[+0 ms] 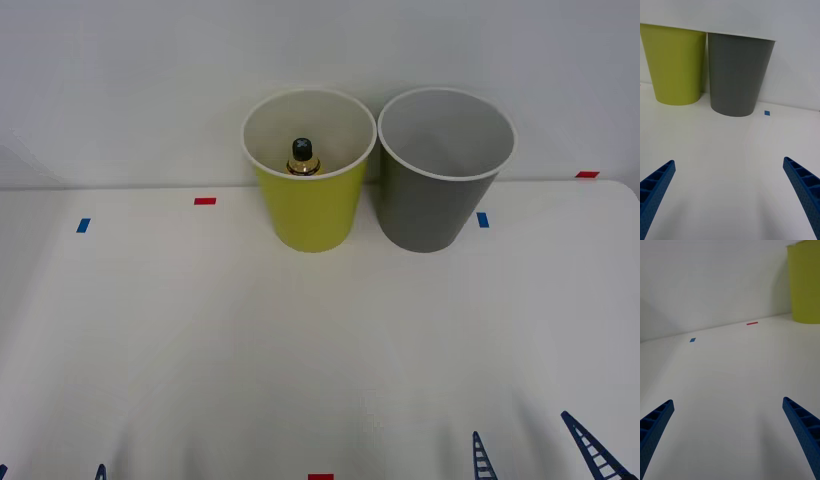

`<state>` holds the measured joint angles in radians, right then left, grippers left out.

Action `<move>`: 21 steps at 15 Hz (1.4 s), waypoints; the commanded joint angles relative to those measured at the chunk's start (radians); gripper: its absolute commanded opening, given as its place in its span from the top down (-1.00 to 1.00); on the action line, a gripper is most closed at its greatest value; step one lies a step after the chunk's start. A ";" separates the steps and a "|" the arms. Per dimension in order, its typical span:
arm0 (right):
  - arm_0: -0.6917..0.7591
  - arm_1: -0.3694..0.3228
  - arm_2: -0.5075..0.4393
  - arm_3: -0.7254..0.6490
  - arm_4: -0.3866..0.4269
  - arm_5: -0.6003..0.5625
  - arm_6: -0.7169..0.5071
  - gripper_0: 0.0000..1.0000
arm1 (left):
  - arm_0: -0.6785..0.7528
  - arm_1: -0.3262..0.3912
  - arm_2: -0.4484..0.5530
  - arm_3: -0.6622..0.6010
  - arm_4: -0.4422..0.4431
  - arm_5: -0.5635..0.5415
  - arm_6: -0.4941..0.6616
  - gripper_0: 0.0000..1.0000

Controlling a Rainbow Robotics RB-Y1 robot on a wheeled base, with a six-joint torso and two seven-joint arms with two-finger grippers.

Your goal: Put cans in the gray bin and PET bottles in the light green bin.

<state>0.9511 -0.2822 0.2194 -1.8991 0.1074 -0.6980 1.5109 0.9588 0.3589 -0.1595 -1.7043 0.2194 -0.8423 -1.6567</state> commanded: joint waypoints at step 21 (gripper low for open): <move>0.000 0.000 0.000 0.000 0.000 0.000 0.000 -1.00 | 0.000 0.000 0.000 0.000 0.000 0.000 0.000 -1.00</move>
<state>0.9511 -0.2822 0.2194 -1.8991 0.1074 -0.6980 1.5109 0.9588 0.3589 -0.1595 -1.7042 0.2194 -0.8422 -1.6567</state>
